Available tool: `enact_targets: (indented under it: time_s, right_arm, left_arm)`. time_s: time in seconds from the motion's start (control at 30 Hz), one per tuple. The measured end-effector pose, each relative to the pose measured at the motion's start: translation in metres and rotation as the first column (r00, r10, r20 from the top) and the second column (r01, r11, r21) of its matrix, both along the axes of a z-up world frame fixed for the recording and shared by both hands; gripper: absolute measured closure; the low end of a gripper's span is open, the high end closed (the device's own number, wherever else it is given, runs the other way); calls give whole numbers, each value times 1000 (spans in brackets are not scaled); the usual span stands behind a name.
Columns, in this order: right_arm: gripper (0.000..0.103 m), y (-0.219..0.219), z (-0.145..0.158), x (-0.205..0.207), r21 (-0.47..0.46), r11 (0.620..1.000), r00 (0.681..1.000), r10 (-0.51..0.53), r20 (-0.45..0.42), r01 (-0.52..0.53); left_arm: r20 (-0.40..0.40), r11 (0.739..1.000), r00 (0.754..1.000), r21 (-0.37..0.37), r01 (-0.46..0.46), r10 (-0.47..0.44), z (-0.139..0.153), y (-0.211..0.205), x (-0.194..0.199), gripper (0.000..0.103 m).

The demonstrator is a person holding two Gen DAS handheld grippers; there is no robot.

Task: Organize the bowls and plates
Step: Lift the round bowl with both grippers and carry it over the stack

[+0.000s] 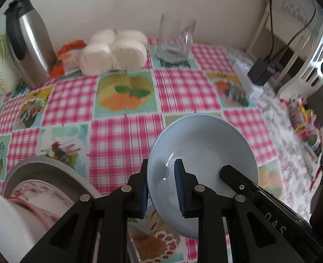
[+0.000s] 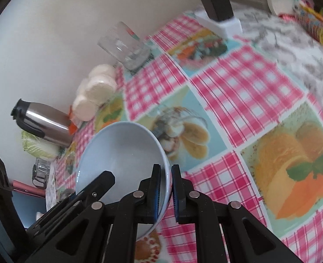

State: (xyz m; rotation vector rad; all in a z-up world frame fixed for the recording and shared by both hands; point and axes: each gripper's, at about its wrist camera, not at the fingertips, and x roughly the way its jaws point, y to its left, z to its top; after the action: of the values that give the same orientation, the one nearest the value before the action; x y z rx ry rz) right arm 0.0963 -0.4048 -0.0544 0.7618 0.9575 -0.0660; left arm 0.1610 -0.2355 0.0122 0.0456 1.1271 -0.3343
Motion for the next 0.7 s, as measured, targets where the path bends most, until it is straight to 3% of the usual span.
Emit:
enact_targets:
  time_s: [0.27, 0.7]
  right_arm:
    - [91, 30, 57, -7, -53, 998, 996, 37, 87, -32]
    - [90, 91, 119, -18, -85, 991, 975, 113, 190, -99]
  left_arm:
    - [83, 998, 996, -49, -32, 36, 55, 38, -7, 80]
    - [119, 985, 989, -157, -74, 93, 102, 113, -14, 80]
